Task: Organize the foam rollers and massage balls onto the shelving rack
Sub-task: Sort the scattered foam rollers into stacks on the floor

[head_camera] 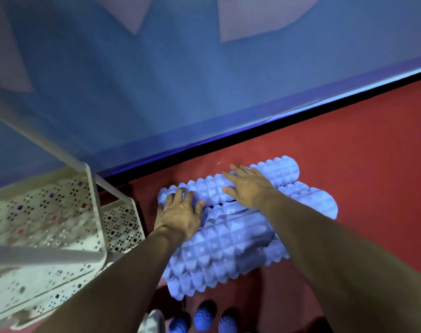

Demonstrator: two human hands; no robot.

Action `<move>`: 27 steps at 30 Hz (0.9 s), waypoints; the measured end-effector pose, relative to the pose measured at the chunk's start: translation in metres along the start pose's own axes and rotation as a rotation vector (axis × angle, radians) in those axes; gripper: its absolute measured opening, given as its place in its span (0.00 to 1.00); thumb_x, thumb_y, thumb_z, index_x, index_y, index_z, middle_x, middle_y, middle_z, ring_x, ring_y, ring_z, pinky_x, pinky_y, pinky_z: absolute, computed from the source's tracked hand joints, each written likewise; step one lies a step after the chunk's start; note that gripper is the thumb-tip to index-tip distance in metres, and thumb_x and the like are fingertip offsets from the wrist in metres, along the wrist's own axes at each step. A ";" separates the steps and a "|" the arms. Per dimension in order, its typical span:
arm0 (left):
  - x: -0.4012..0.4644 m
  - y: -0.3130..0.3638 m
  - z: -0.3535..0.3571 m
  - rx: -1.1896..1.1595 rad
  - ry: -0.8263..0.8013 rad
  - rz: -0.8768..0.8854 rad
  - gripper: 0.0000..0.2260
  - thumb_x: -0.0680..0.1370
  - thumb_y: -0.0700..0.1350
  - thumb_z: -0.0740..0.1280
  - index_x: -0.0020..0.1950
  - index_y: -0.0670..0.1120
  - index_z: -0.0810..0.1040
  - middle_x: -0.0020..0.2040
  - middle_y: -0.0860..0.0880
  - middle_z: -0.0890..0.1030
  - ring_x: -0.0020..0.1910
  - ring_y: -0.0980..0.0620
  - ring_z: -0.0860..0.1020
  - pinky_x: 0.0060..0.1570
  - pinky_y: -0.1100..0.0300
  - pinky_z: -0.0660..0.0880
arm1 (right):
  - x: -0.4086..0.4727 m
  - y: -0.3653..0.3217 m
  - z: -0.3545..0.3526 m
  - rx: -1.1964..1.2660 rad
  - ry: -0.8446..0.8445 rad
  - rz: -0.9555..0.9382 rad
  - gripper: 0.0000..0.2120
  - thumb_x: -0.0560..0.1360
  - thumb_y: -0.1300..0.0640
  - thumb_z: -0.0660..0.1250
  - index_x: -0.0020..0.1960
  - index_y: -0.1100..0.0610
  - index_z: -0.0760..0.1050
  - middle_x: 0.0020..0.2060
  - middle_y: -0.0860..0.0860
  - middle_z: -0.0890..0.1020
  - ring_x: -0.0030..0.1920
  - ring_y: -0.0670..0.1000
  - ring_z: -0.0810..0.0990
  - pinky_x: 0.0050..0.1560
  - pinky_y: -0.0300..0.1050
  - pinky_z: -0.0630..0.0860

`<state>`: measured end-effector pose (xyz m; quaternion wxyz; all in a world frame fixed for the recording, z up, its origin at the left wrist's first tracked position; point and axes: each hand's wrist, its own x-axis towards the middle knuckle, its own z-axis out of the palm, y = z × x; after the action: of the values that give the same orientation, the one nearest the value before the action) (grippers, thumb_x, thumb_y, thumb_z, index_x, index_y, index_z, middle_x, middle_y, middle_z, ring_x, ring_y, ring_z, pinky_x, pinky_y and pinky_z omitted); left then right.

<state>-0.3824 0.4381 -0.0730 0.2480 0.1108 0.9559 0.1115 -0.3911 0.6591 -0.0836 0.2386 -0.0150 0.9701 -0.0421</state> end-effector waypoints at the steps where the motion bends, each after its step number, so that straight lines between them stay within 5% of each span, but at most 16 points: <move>1: -0.009 0.003 -0.008 -0.003 0.015 0.006 0.25 0.83 0.61 0.51 0.77 0.53 0.62 0.79 0.51 0.57 0.78 0.47 0.55 0.75 0.45 0.56 | -0.013 -0.007 -0.005 0.003 0.006 -0.007 0.29 0.83 0.39 0.50 0.81 0.46 0.51 0.81 0.49 0.50 0.80 0.53 0.50 0.79 0.53 0.46; 9: -0.148 0.015 -0.078 0.142 0.099 0.140 0.26 0.84 0.60 0.48 0.79 0.51 0.58 0.80 0.49 0.58 0.76 0.47 0.61 0.75 0.49 0.57 | -0.161 -0.081 -0.077 0.080 0.135 -0.040 0.28 0.83 0.41 0.54 0.81 0.47 0.55 0.81 0.50 0.56 0.79 0.53 0.58 0.78 0.50 0.49; 13: -0.234 0.003 -0.128 0.259 0.163 0.199 0.37 0.76 0.63 0.33 0.80 0.50 0.58 0.80 0.48 0.59 0.77 0.49 0.59 0.76 0.50 0.56 | -0.238 -0.125 -0.126 0.089 0.243 -0.080 0.27 0.83 0.41 0.51 0.80 0.48 0.57 0.79 0.50 0.60 0.77 0.53 0.62 0.76 0.50 0.55; 20: -0.374 -0.033 -0.207 0.278 0.347 0.216 0.25 0.83 0.59 0.49 0.77 0.50 0.63 0.77 0.49 0.65 0.75 0.47 0.64 0.74 0.49 0.58 | -0.365 -0.213 -0.208 0.058 0.337 -0.138 0.27 0.84 0.43 0.52 0.81 0.49 0.55 0.79 0.50 0.60 0.78 0.53 0.60 0.76 0.51 0.57; 27: -0.479 -0.067 -0.248 0.188 0.458 0.229 0.27 0.82 0.63 0.48 0.76 0.51 0.65 0.75 0.50 0.68 0.74 0.47 0.66 0.73 0.49 0.62 | -0.454 -0.294 -0.245 -0.003 0.368 -0.194 0.27 0.84 0.42 0.52 0.81 0.48 0.53 0.79 0.50 0.60 0.76 0.57 0.64 0.73 0.56 0.62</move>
<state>-0.1085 0.2068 0.3360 -0.0001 0.2124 0.9745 0.0718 -0.0998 0.4072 0.3687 0.0522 -0.1005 0.9914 -0.0655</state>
